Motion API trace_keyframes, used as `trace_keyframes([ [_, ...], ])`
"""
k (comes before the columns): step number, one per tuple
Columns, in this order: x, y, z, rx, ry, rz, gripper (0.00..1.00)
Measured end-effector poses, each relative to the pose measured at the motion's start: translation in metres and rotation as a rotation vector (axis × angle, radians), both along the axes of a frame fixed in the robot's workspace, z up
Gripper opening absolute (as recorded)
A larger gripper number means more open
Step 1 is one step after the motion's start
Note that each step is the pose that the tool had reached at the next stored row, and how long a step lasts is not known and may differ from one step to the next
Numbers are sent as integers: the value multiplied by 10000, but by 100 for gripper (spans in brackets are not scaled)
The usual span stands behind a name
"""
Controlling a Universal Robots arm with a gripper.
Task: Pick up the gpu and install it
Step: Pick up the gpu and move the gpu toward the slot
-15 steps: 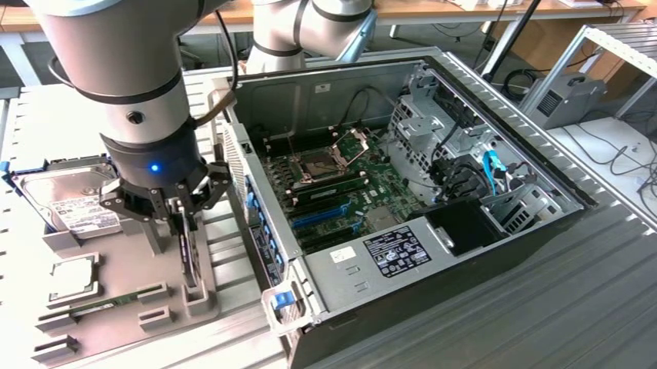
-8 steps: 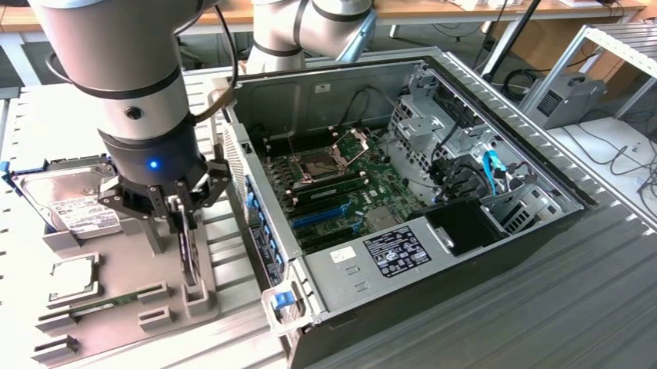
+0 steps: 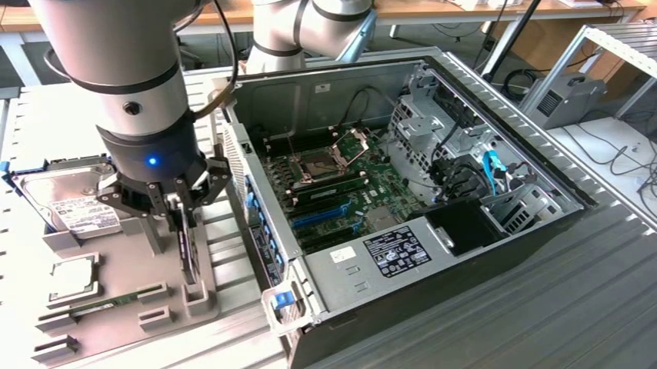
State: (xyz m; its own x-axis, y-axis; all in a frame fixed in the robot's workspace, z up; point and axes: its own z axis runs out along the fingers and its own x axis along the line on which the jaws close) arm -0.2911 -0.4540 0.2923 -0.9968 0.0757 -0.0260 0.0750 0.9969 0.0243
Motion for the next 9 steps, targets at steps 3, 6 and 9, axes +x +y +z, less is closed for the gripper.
trace_keyframes([
  [3, 0, 0, 17, 0, 0, -1, 26],
  [6, 0, 0, 34, 0, 0, -1, 26],
  [9, 0, 0, 51, 0, 0, 0, 26],
])
